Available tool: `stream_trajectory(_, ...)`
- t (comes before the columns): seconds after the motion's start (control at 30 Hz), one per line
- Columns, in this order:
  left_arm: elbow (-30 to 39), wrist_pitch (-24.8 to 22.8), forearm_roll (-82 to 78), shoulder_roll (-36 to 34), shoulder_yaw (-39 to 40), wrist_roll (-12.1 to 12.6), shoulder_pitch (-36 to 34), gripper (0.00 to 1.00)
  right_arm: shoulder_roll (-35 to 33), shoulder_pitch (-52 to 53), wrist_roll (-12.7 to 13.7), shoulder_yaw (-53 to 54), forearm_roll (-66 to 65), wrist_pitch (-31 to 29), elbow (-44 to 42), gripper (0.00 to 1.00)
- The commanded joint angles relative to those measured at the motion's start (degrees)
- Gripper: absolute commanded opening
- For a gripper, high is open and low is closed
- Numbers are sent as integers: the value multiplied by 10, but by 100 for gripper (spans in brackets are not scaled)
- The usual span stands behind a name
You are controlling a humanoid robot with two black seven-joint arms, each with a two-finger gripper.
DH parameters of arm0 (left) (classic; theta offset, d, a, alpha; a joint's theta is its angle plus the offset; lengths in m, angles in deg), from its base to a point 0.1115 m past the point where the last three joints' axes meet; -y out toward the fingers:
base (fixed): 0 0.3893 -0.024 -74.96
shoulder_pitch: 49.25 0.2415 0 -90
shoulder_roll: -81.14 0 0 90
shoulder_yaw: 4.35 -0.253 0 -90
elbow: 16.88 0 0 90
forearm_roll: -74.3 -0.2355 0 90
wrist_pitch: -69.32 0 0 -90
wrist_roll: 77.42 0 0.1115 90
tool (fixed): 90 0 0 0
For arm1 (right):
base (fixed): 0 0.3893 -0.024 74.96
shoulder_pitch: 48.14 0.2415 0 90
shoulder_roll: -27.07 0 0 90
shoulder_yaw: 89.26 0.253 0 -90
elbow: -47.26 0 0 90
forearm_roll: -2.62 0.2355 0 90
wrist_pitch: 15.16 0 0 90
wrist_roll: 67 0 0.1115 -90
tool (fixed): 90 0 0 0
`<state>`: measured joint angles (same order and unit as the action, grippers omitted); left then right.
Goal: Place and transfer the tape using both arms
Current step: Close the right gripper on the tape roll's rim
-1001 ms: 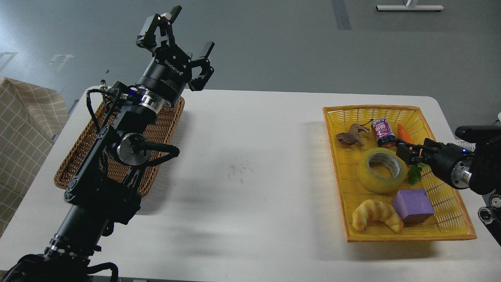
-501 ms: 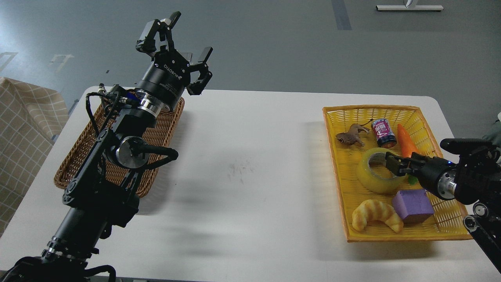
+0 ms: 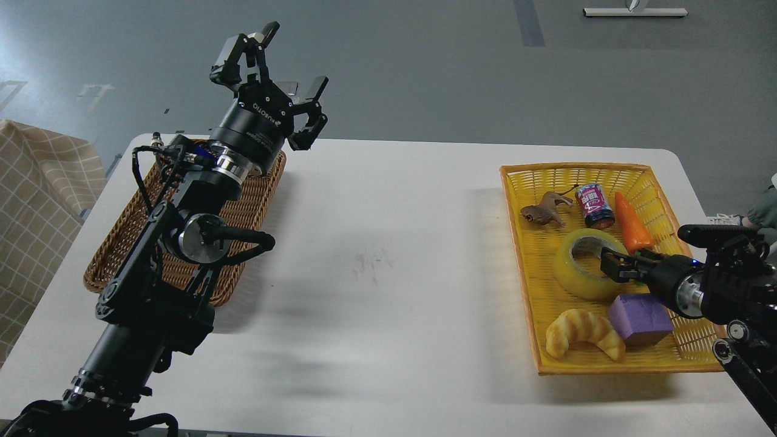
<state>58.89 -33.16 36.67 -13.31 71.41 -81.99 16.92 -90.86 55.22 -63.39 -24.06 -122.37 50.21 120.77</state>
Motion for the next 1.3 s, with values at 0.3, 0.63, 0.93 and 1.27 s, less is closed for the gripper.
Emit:
stream_trajectory(0.3,5,-5,0,-2,0,-1,2,98,8,1,0,1,0,0,1,59)
stream_trajectory(0.63,5,-5,1,-4,0,-2,3,98,1,4,0,2,0,1,0,56)
stream_trajectory(0.93,6,-4,0,-10,0,-2,3,98,1,0,-1,2,0,1,1,46)
stream_trajectory(1.27,6,-4,1,-11,0,-2,4,98,1,-2,-2,1,0,-1,1,29)
